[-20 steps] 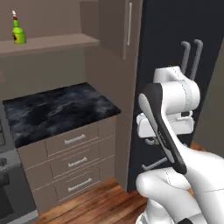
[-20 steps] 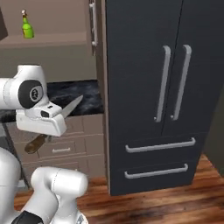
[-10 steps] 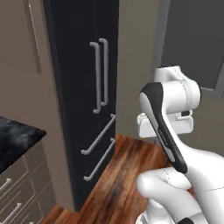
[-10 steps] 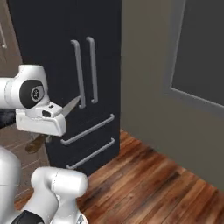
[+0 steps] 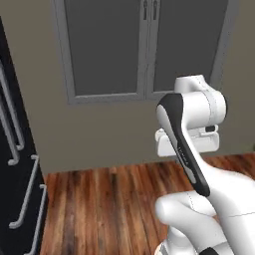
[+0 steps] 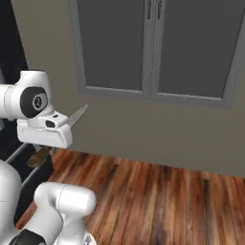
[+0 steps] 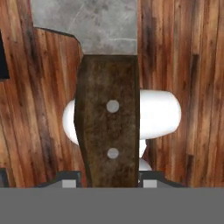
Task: Move the cutting board and knife to the sink. Then move spray from the cabinet to the counter.
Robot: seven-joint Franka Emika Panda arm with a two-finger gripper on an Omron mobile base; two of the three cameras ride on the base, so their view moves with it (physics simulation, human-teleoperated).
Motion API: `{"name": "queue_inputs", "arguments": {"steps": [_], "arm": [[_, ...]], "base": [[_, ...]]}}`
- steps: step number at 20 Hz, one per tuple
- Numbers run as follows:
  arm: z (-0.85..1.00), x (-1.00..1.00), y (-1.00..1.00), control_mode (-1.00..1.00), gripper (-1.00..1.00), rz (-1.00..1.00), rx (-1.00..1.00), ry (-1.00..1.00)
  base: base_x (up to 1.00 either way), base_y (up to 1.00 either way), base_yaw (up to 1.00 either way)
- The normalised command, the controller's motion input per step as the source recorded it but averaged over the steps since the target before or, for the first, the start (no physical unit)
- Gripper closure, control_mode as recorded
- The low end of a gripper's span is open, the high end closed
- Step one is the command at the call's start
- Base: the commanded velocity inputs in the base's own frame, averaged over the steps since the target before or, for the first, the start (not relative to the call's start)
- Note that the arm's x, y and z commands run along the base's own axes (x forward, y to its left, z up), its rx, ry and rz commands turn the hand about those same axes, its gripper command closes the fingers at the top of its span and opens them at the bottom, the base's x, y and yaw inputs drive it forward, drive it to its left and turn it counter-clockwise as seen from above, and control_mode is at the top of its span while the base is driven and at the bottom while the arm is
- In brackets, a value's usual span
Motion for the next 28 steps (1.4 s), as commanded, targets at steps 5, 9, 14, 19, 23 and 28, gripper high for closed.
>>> {"name": "queue_inputs", "arguments": {"steps": [5, 9, 14, 19, 23, 28], "arm": [[0.00, 0.00, 0.00, 1.00, 1.00, 0.00, 0.00, 0.00], [0.00, 0.00, 0.00, 1.00, 1.00, 0.00, 0.00, 0.00], [0.00, 0.00, 0.00, 1.00, 1.00, 0.00, 0.00, 0.00], [0.00, 0.00, 0.00, 1.00, 1.00, 0.00, 0.00, 0.00], [0.00, 0.00, 0.00, 1.00, 1.00, 0.00, 0.00, 0.00], [0.00, 0.00, 0.00, 1.00, 1.00, 0.00, 0.00, 0.00]], "base": [[0.00, -0.53, -0.83], [0.00, -0.54, -0.82], [0.00, -0.55, -0.82], [0.00, -0.50, -0.81], [0.00, -0.50, -0.79], [0.00, -0.43, -0.78]]}}
